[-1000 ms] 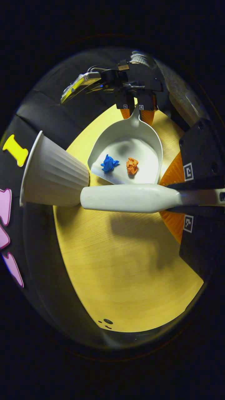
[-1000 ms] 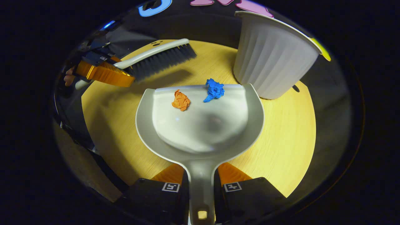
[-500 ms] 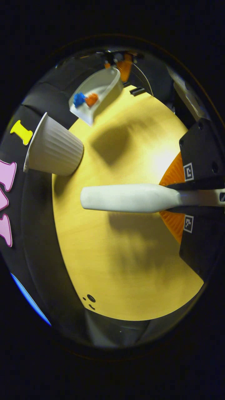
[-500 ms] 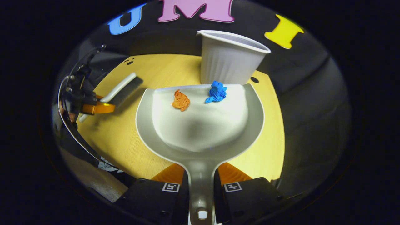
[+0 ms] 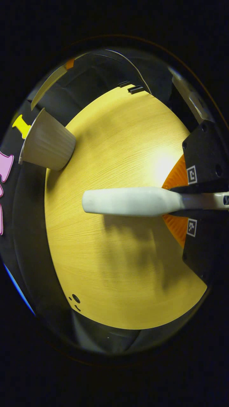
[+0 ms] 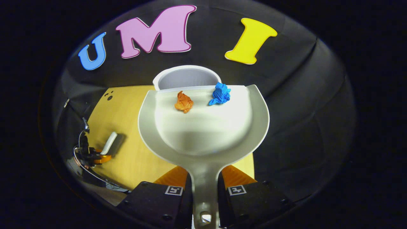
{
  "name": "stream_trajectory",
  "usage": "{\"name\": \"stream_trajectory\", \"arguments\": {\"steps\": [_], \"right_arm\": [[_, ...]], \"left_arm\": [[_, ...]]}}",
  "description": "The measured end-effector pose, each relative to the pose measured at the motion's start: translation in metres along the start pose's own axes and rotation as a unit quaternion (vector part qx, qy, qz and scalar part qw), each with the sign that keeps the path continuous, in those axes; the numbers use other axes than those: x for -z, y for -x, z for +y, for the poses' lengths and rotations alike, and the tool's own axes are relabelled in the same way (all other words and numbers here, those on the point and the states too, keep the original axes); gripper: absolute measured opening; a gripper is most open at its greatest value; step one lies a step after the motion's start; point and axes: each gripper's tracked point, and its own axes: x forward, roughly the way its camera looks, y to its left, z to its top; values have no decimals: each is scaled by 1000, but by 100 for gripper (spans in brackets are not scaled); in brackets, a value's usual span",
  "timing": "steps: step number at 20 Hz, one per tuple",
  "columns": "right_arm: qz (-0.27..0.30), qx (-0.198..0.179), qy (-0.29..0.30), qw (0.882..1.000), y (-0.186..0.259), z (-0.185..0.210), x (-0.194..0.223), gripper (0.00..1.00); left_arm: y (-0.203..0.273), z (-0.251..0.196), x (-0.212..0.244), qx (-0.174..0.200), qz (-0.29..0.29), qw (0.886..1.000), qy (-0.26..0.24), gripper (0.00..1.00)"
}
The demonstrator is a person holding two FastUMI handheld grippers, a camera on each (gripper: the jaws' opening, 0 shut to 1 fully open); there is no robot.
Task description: Pick up the small broom and dustpan from the desktop, sweep the trash into the dustpan with the broom, and then empty the trash into the garbage bin.
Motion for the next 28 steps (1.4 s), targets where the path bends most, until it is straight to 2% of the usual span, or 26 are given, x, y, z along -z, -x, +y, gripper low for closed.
{"name": "stream_trajectory", "arguments": {"steps": [2,3,4,5,7,9,12,13,15,16,17,18,19,21,22,23,24,25,26,27,28], "right_arm": [[1,21,19,1000,-7,-17,-17,36],[4,27,25,999,-12,-22,-27,36],[8,31,32,999,-19,-26,-36,31],[15,37,42,998,-27,-30,-44,36],[34,47,73,996,-41,-37,-60,36],[55,55,107,991,-51,-43,-73,36],[87,72,165,980,-62,-51,-92,36],[101,76,187,974,-65,-53,-98,36],[130,80,228,962,-68,-58,-106,36],[144,81,241,956,-68,-60,-110,36],[155,81,250,952,-71,-61,-112,31],[162,81,256,949,-71,-62,-113,36],[168,80,259,948,-73,-62,-113,36],[169,78,262,947,-75,-61,-113,36],[167,78,262,947,-75,-61,-113,41],[165,79,261,948,-75,-61,-114,36],[162,79,260,949,-75,-61,-115,36],[158,79,257,950,-75,-60,-115,36],[150,76,251,953,-75,-59,-114,41],[141,70,239,958,-75,-58,-113,31],[131,61,222,964,-73,-54,-111,32]], "left_arm": [[-1,0,0,2,1,1000,-7,21],[-2,0,0,3,2,1000,-9,25],[-2,-1,0,4,4,1000,-9,25],[-2,-1,1,5,5,1000,-8,25],[-2,-1,2,7,9,1000,-7,21],[-3,-2,3,7,12,1000,-8,25],[-5,-2,6,8,18,1000,-4,25],[-6,-2,6,9,19,1000,0,21],[-7,-2,7,9,21,1000,3,25],[-8,-2,7,9,21,1000,5,20],[-7,-2,6,9,22,1000,6,21],[-7,-2,7,8,22,1000,7,21],[-7,-1,7,6,22,1000,9,21],[-8,-1,8,5,24,1000,13,25],[-8,-1,8,4,25,1000,14,25],[-8,-1,9,3,25,1000,15,25],[-8,-1,8,1,25,1000,15,21],[-7,-1,8,-2,24,1000,14,25],[-7,-1,7,-4,22,1000,12,25],[-7,0,7,-6,22,1000,10,25],[-6,1,7,-7,22,1000,8,21]]}}
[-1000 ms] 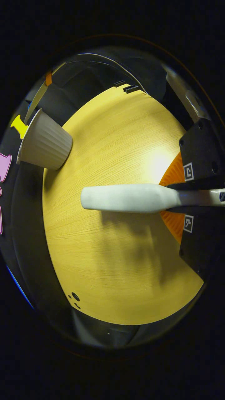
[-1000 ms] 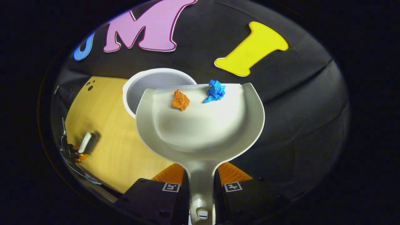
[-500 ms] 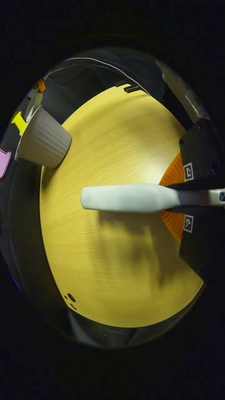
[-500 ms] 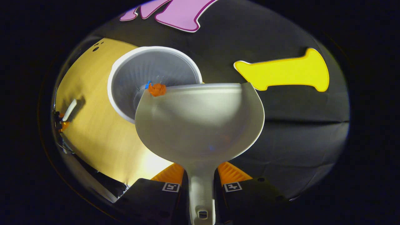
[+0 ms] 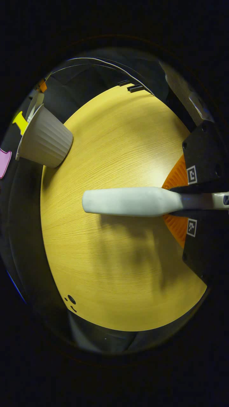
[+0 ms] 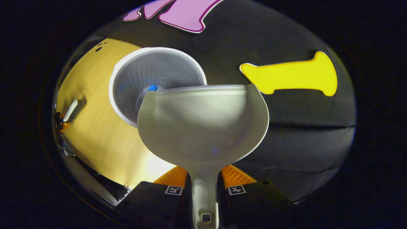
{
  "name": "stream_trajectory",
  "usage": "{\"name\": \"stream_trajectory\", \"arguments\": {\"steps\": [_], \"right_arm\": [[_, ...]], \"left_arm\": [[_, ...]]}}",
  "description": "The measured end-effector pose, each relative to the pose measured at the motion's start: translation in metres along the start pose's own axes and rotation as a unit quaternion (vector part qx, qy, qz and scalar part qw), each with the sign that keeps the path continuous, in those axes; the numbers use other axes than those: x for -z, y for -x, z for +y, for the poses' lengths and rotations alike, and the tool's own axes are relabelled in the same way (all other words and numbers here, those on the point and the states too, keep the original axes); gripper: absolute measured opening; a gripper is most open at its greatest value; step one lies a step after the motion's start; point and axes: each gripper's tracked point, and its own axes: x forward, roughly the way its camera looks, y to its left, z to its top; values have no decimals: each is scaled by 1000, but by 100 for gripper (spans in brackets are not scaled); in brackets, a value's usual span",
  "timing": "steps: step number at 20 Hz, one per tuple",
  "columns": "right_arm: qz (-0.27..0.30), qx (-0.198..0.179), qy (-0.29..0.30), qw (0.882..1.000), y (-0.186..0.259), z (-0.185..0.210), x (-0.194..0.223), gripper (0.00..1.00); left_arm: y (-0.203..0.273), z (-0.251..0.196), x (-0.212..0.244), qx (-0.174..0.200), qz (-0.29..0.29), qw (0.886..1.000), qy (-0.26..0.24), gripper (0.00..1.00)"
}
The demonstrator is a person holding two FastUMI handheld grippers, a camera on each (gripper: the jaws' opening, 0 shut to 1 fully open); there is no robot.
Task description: Pick up the small broom and dustpan from the desktop, sweep the trash into the dustpan with the broom, and then empty the trash into the garbage bin.
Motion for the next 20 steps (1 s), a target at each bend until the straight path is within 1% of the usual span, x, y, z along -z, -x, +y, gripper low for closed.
{"name": "stream_trajectory", "arguments": {"steps": [1,2,3,4,5,6,7,8,9,10,13,15,17,18,19,20], "right_arm": [[-14,-11,-19,1000,5,5,0,40],[-29,-22,-36,999,12,12,1,36],[-44,-31,-50,997,19,16,3,36],[-59,-36,-62,996,27,21,5,36],[-73,-43,-71,994,33,25,9,36],[-88,-49,-82,992,41,31,13,36],[-101,-56,-92,989,50,39,18,32],[-115,-66,-101,986,59,51,25,36],[-123,-72,-105,984,65,60,32,36],[-130,-77,-107,983,70,70,39,36],[-142,-102,-112,978,80,107,60,36],[-144,-124,-120,974,79,139,76,36],[-138,-148,-132,970,71,175,94,36],[-133,-160,-136,969,66,194,104,40],[-127,-167,-136,968,60,211,113,36],[-124,-170,-134,968,52,227,120,36]], "left_arm": [[0,1,0,-1,0,1000,-1,25],[1,1,0,-3,0,1000,-1,25],[1,1,0,-4,-1,1000,-2,25],[1,1,-1,-7,-1,1000,-3,21],[1,2,0,-9,-2,1000,-6,25],[2,2,-1,-12,-3,1000,-8,25],[2,3,-1,-14,-4,1000,-9,25],[3,3,-2,-17,-5,1000,-11,21],[4,4,-2,-20,-6,1000,-13,21],[4,4,-1,-23,-6,1000,-14,25],[8,6,-2,-31,-11,999,-17,25],[12,8,0,-38,-11,999,-18,25],[15,15,4,-47,-10,999,-18,25],[15,17,5,-51,-9,998,-18,25],[14,18,6,-55,-9,998,-18,25],[14,20,8,-58,-8,998,-18,25]]}}
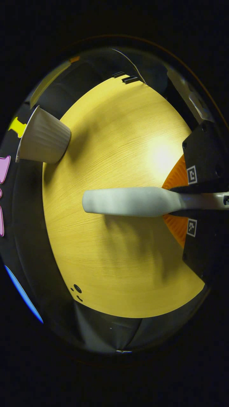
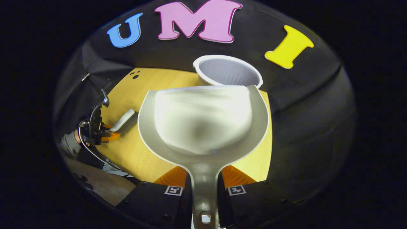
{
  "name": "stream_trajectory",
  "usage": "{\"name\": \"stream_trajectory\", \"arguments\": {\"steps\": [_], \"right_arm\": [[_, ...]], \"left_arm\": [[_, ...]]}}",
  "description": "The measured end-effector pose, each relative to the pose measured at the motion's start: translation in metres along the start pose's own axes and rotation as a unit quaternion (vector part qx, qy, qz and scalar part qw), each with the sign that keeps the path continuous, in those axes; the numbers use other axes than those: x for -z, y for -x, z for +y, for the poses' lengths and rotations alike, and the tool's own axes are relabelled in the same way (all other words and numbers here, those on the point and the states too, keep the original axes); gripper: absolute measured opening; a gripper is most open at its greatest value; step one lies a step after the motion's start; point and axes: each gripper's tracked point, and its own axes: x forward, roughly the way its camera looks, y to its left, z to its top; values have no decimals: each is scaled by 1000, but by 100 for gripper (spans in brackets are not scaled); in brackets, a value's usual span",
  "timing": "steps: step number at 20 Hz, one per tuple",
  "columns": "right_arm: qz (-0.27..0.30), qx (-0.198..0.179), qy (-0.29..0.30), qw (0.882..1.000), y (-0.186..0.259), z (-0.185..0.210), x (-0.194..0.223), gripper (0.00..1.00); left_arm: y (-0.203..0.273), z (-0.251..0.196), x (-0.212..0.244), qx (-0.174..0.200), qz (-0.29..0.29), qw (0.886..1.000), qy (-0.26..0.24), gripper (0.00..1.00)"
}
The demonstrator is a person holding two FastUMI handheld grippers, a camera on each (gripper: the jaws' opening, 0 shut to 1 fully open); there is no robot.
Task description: Pick up the small broom and dustpan from the desktop, sweep the trash into the dustpan with the broom, and then empty the trash into the garbage bin.
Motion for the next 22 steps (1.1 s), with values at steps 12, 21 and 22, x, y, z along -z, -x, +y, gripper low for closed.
{"name": "stream_trajectory", "arguments": {"steps": [12,21,22], "right_arm": [[55,-40,12,998,-136,84,96,36],[77,-43,11,996,-167,93,106,36],[77,-42,6,996,-170,94,106,41]], "left_arm": [[-11,4,7,-28,0,1000,9,25],[-20,5,8,-26,13,999,12,26],[-20,5,8,-26,13,1000,8,26]]}}
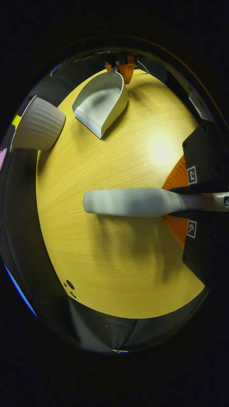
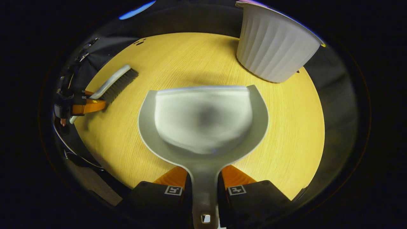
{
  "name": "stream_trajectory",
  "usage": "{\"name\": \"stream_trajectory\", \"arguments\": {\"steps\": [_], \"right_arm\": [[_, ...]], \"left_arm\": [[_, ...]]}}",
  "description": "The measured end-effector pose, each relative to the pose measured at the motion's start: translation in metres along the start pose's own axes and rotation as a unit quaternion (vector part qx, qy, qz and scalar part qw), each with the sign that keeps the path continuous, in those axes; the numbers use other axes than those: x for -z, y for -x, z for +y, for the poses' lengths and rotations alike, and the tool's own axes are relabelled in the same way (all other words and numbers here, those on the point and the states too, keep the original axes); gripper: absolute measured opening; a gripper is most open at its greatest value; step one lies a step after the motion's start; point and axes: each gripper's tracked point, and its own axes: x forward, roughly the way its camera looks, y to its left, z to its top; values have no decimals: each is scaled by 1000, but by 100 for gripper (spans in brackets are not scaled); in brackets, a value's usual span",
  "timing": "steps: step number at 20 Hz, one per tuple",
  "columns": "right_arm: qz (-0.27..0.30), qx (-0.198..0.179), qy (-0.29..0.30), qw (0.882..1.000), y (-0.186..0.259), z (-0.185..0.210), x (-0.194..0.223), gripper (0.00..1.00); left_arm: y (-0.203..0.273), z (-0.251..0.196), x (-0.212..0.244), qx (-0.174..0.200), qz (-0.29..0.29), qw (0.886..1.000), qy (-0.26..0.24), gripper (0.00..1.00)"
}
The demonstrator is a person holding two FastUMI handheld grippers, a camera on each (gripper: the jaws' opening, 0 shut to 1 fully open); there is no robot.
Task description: Pick up the small broom and dustpan from the desktop, sweep the trash into the dustpan with the broom, and then empty the trash into the garbage bin.
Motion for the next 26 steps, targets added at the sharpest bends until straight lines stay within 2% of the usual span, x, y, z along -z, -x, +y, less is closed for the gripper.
{"name": "stream_trajectory", "arguments": {"steps": [1,3,4,5,6,9,10,12,13,14,18,19,20,21,22,23,24,25,26], "right_arm": [[2,1,-4,1000,-2,-1,-1,37],[3,-7,-15,1000,-9,0,-2,37],[3,-7,-16,1000,-10,-1,-1,41],[2,-6,-14,1000,-10,-2,-1,38],[2,-4,-13,1000,-10,-2,-1,34],[4,-8,-22,1000,-8,-1,-2,41],[4,-10,-28,1000,-5,-1,-3,46],[-1,-14,-38,999,2,-1,-5,42],[-6,-17,-40,999,8,-1,-5,42],[-10,-18,-42,999,14,-1,-6,43],[-45,-16,-36,998,49,-5,-12,42],[-57,-15,-37,998,59,-4,-16,42],[-70,-15,-39,997,70,-4,-20,42],[-92,-15,-41,995,84,-3,-28,38],[-111,-16,-41,993,96,-1,-35,42],[-129,-17,-40,991,109,1,-42,43],[-151,-20,-39,988,123,4,-51,42],[-176,-25,-37,983,137,9,-62,42],[-199,-30,-36,979,150,13,-72,42]], "left_arm": [[-1,0,0,-1,1,1000,-6,24],[-4,-1,-3,1,6,1000,-14,27],[-5,-2,-4,2,9,1000,-14,28],[-5,-1,-4,1,11,1000,-13,27],[-5,-1,-4,1,10,1000,-12,31],[-4,0,-3,-2,10,1000,-16,30],[-3,1,-3,-4,11,1000,-18,34],[1,3,-4,-7,8,1000,-19,36],[5,3,-3,-9,6,1000,-20,26],[9,4,-3,-11,7,1000,-23,36],[40,2,-2,-16,-14,999,-37,29],[49,0,-4,-15,-23,999,-35,34],[59,-1,-8,-17,-34,999,-31,34],[69,0,-14,-19,-50,998,-25,34],[82,-3,-25,-16,-76,997,-16,29],[95,-6,-36,-12,-99,995,-8,29],[106,-9,-48,-9,-125,992,-1,34],[119,-10,-61,-6,-152,988,5,29],[132,-10,-74,-5,-179,984,12,38]]}}
